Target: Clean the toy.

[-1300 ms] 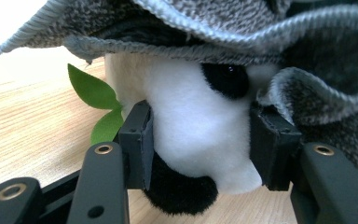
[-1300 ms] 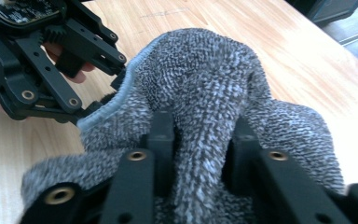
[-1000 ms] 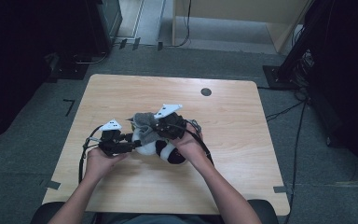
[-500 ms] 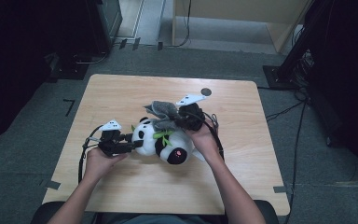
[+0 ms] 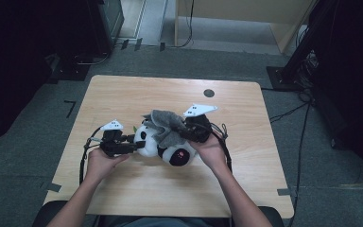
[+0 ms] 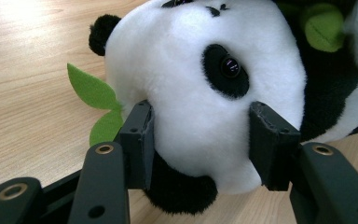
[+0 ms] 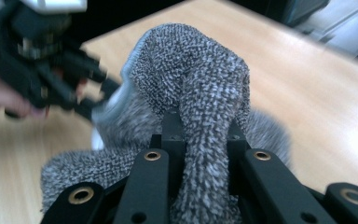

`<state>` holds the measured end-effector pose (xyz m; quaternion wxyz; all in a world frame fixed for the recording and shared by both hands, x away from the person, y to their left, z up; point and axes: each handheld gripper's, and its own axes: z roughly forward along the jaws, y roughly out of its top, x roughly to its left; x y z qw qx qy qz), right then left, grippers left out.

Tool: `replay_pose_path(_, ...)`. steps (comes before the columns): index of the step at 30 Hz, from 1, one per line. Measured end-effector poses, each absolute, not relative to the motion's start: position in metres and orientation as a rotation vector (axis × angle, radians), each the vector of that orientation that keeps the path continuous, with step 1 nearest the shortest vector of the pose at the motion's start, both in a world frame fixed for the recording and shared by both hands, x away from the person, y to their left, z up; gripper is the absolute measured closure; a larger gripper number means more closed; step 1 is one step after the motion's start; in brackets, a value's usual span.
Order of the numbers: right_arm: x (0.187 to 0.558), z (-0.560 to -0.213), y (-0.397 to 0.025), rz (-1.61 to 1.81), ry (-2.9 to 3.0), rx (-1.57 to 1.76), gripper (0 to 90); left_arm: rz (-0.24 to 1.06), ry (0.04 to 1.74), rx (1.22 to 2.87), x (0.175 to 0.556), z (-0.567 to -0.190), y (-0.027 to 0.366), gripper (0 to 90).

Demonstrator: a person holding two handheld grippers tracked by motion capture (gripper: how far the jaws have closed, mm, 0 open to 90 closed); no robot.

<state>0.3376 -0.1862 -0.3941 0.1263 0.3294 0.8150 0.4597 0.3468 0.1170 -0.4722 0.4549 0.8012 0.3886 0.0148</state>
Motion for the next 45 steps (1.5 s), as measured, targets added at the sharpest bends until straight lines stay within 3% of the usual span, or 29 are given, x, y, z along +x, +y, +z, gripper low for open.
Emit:
replay_pose_path(5,0.334,-0.416,-0.186,1.313,2.426,0.951,78.5,0.031,0.96,1.986,0.348,-0.472,0.117,48.2)
replay_pose_path(17,0.345,-0.419,-0.205,1.198,2.375,0.982,78.4,0.019,0.97,1.957,0.349,-0.471,0.117,48.3)
replay_pose_path(30,0.344,-0.394,-0.21,1.287,2.262,1.023,78.5,0.026,0.963,1.954,0.345,-0.473,0.117,47.4)
replay_pose_path(38,0.331,-0.381,-0.191,1.399,2.286,0.941,78.5,0.025,0.966,1.956,0.345,-0.473,0.117,47.1)
replay_pose_path(45,0.324,-0.389,-0.164,1.424,2.387,0.869,78.5,0.026,0.966,1.958,0.345,-0.473,0.117,47.1)
